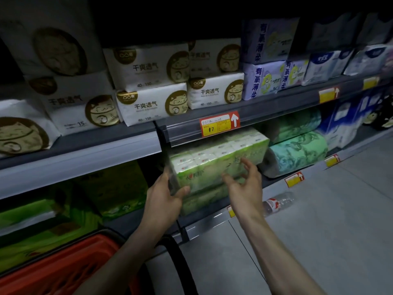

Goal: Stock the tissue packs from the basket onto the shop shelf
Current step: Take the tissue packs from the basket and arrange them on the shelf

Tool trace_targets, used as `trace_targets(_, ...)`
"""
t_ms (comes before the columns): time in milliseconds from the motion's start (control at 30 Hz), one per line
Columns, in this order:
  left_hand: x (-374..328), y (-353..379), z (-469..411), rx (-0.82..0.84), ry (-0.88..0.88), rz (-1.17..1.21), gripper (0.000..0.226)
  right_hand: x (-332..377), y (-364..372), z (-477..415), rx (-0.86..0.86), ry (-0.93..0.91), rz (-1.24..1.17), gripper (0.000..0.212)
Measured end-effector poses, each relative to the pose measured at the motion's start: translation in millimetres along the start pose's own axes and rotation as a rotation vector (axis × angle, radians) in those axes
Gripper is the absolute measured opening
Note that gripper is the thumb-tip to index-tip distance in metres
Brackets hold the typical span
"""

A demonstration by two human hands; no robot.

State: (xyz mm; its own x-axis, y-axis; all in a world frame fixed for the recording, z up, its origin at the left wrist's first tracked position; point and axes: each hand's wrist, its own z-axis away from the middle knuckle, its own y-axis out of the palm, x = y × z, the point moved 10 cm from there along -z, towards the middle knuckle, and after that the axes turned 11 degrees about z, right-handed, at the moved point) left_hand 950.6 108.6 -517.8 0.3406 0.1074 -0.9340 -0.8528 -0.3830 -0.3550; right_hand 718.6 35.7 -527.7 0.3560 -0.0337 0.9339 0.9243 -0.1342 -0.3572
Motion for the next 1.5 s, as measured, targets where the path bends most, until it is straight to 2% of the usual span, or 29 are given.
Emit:
trace_targets(67,0.6,0.4,-5.7,0.006,-0.024,-0.005,0.06,7.0,1.7,-1.9,-0.021,-0.036,0.08,0.071)
trace_targets(233,12.2,-2.8,-28.7,-0.022,-0.083,0.001,0.042,13.7,25.2,-4.0,0.114,-0.026,0.135,0.082)
trace_targets(533,19.5,-4.5,-51.5,-0.062,-0.091,0.006,0.046,8.3,60.3,-9.4,0.333,-0.085,0.274,0.106)
trace_targets(700,18.9,-3.3,-52.9,-0.031,-0.089,-0.014,0.047,5.4,64.1,-10.5,0.374,-0.107,0.356,0.114)
trace_targets(800,17.5,-6.0,-50.0,-0.01,-0.081,-0.046,0.061,7.6,56.8,-10.0,0.32,-0.084,0.396,0.105)
trace_targets(867,16.6,-10.7,-42.8,0.013,-0.084,-0.059,0.078,13.8,50.0,-5.3,0.266,-0.064,0.413,0.089)
trace_targets(933,16.3,-17.5,-31.6,0.032,-0.08,-0.048,0.085,23.6,50.1,3.5,0.268,-0.065,0.427,0.07)
trace_targets(1033,14.3,-32.6,-9.6,0.047,-0.057,-0.07,0.075,44.2,66.0,27.0,0.366,-0.132,0.48,0.042)
trace_targets(1133,7.7,-56.6,20.3,0.077,-0.001,-0.091,0.056,67.1,90.3,61.2,0.513,-0.232,0.517,0.027)
trace_targets(1300,-1.9,-127.8,88.4,0.101,0.081,-0.227,0.035,104.9,129.6,132.9,0.687,-0.465,0.646,0.028)
trace_targets(1433,3.9,-196.6,154.2,0.142,0.092,-0.372,0.029,133.1,153.0,209.1,0.807,-0.64,0.754,0.049)
trace_targets(1500,14.3,-230.7,187.8,0.164,0.063,-0.454,0.031,141.7,165.6,250.6,0.867,-0.725,0.785,0.051)
